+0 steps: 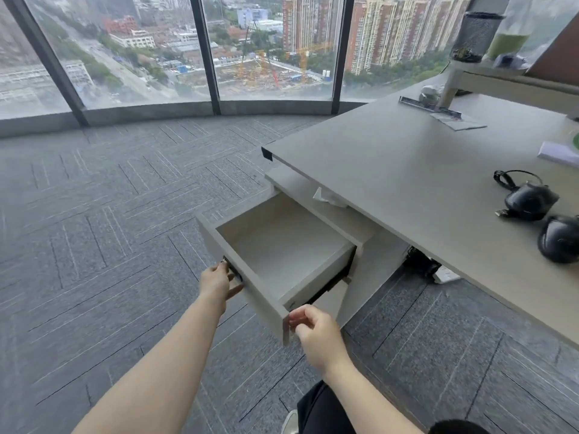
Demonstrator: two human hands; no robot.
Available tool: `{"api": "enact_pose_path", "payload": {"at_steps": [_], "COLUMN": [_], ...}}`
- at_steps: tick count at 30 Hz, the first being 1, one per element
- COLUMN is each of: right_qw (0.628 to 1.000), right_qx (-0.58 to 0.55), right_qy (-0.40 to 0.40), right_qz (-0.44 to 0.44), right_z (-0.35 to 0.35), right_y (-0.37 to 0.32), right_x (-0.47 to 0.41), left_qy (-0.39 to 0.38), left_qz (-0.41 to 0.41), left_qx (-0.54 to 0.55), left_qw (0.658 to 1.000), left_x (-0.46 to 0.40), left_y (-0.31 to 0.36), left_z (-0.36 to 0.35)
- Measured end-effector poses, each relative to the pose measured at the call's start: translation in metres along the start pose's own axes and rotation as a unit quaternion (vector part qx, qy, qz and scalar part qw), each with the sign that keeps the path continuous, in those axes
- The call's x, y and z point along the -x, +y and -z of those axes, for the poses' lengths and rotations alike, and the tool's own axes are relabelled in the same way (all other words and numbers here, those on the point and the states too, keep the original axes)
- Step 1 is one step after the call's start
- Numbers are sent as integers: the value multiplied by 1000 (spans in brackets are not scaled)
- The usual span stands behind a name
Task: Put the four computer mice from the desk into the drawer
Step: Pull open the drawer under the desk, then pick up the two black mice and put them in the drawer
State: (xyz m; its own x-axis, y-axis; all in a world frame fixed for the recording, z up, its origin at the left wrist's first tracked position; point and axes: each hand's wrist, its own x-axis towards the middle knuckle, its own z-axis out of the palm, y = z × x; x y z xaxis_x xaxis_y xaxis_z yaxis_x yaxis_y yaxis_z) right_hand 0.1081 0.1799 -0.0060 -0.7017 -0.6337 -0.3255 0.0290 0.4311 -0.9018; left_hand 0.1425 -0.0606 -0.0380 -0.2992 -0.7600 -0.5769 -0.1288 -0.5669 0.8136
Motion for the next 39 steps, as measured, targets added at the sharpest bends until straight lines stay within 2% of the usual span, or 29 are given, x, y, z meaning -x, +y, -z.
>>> {"api": "enact_pose_path", "payload": {"at_steps": [7, 11, 14, 16, 19, 21, 24, 29, 31, 34, 37, 39], "right_qw": [996, 993, 991, 992, 996, 992, 969, 882, 846, 835, 835, 849], "right_qx": [11, 26, 34, 37, 17, 13, 21, 95, 151, 217, 290, 298], "right_qy": [-94, -113, -126, -117, -42, 38, 177, 420, 488, 505, 464, 428], "right_qz": [5, 11, 16, 35, 82, 120, 173, 193, 149, 27, -54, -89], "right_z": [-53, -68, -68, -61, -26, 13, 88, 221, 270, 323, 350, 363], "right_y": [-4, -1, -1, -8, -32, -51, -73, -87, -77, -62, -53, -50], "right_x": [37, 47, 50, 54, 60, 63, 71, 82, 79, 66, 49, 38], "left_qy": [21, 26, 49, 106, 133, 83, -27, -173, -231, -306, -352, -378], "left_qz": [-4, -13, -22, -66, -215, -303, -379, -433, -434, -449, -457, -456], "left_qx": [3, -10, -64, -148, -243, -247, -235, -232, -251, -312, -371, -398], "left_qw": [1000, 1000, 997, 981, 936, 917, 895, 854, 834, 779, 728, 701], "left_x": [13, 17, 29, 46, 85, 114, 150, 211, 232, 256, 267, 269], "left_y": [-4, -7, -5, 7, 35, 52, 62, 51, 43, 29, 14, 5], "left_z": [88, 112, 118, 116, 95, 66, 4, -123, -178, -257, -324, -361]}}
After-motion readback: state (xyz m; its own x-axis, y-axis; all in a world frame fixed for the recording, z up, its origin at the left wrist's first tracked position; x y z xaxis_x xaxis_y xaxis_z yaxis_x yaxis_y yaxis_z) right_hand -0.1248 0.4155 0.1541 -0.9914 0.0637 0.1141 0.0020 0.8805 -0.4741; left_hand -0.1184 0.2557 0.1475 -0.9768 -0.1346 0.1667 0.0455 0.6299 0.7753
